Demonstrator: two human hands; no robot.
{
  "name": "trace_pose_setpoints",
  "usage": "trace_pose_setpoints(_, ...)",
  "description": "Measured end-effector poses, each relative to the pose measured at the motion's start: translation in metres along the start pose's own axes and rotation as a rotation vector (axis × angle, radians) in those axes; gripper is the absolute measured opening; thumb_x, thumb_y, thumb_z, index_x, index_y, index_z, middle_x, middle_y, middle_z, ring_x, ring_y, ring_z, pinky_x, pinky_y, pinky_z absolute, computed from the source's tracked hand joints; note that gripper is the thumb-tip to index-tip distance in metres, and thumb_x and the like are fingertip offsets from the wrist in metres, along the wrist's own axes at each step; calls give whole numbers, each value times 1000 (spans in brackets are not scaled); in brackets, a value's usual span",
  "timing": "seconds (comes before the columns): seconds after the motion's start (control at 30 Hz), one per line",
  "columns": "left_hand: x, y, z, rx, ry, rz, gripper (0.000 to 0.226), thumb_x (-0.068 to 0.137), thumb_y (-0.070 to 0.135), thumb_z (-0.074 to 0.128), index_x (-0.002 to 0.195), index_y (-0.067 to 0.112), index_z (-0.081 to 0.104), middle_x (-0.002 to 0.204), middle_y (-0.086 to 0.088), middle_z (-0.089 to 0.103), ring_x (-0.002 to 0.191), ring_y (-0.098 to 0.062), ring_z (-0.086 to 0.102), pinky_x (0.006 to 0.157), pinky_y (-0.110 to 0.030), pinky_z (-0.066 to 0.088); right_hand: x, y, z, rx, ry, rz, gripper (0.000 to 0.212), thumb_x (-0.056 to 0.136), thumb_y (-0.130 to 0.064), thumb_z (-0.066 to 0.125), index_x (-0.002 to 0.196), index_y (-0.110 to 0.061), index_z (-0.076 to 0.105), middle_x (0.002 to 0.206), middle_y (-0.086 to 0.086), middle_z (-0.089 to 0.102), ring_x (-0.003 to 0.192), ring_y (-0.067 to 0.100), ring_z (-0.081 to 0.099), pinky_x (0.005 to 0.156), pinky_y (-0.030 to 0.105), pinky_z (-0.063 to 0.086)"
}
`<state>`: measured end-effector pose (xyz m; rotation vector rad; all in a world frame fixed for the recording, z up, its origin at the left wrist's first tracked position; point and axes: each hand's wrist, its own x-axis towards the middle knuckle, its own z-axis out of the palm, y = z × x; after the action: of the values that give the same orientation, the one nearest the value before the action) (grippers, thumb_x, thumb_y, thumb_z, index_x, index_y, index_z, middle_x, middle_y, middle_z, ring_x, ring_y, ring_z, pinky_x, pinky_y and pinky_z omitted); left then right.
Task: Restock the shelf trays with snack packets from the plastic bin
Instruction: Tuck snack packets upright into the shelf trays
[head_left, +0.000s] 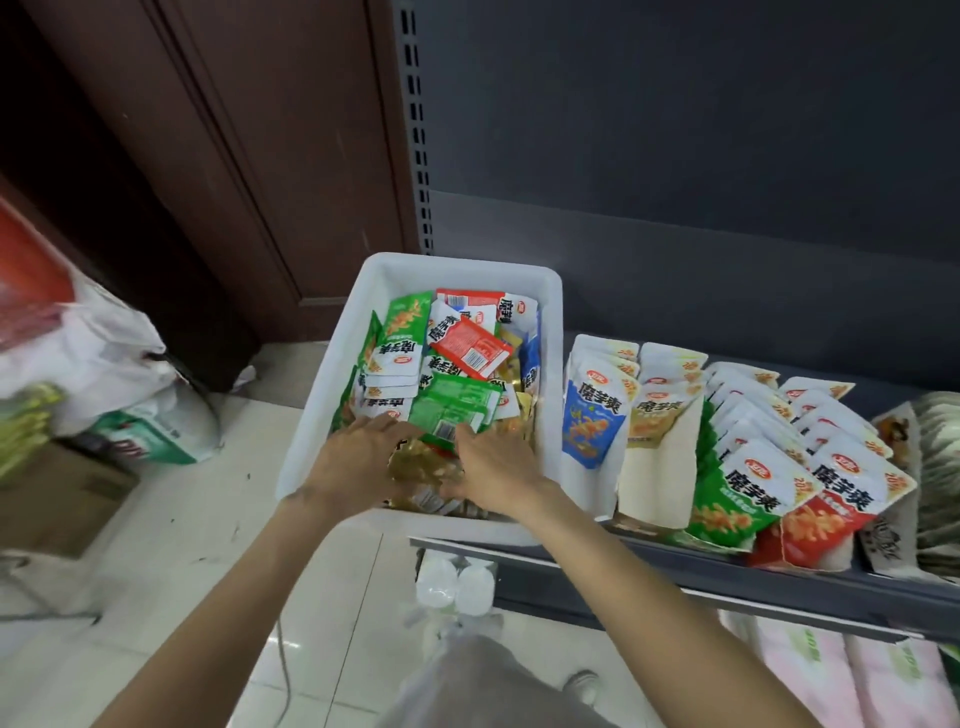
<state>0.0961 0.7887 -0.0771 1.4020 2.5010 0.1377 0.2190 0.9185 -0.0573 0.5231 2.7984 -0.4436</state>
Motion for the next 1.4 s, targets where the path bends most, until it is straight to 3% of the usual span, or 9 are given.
trace_pose_setpoints(0.2,-7,10,-12,-341,189,-147,27,84,49,61,98,26,64,87,13,66,73,-4,58,63,-21,42,-14,15,-33,464,217,173,19,92,-20,59,110,-16,64,101,-7,64,85,5,54,70,15,39)
trace_pose_setpoints(0.3,-13,32,-26,-798,139,-261,37,90,50,49,91,18,67,77,8,73,69,-6,68,74,-28,53,-38,29,-51,674,441,195,10,91,-17,59,98,-21,66,91,-13,61,76,-3,54,59,3,37)
trace_pose_setpoints(0.43,-13,75,-47,-1487,-46,-271,57,77,62,44,117,24,58,108,2,70,91,-18,70,81,-35,56,-68,36,-52,618,768,-97,8,87,-14,66,93,-17,70,91,-11,65,82,-1,60,69,11,47)
trace_pose_setpoints(0.57,-5,106,-50,-1814,80,-232,44,86,35,55,122,9,54,113,-13,67,99,-30,66,86,-42,53,-77,43,-26,265,828,-343,12,81,-15,72,92,-15,75,98,-4,70,92,15,63,80,35,53)
trace_pose_setpoints(0.77,4,129,-47,-1740,179,-123,39,90,0,53,123,19,51,107,-7,69,93,-21,67,70,-30,56,-102,57,-24,494,724,-160,41,90,-44,56,124,-21,61,132,-7,53,125,9,46,102,23,38)
trace_pose_setpoints(0.87,9,138,-50,-1716,123,-53,40,90,-1,52,126,15,50,108,-5,69,95,-20,67,68,-28,55,-112,70,-31,896,687,97,36,93,-30,58,126,-35,48,117,-24,56,107,-12,52,83,7,43)
trace_pose_setpoints(0.97,14,151,-47,-1616,77,12,42,90,0,55,126,19,48,109,-4,69,98,-20,67,75,-34,57,-118,91,-30,1072,688,219,23,85,-14,68,102,-30,64,90,-4,70,80,13,67,63,24,55)
trace_pose_setpoints(1.17,39,189,-40,-1344,204,102,39,85,-2,63,104,29,47,100,9,67,86,2,66,67,-15,51,-135,117,-15,795,786,423,11,80,-10,74,75,-16,66,65,-9,66,61,8,64,61,36,57)
trace_pose_setpoints(1.4,71,214,-22,-1143,145,212,30,88,10,63,104,28,46,102,19,64,94,2,64,73,-24,55,-149,143,-30,431,871,522,32,83,-30,71,114,-23,63,98,-9,70,79,7,66,66,30,55)
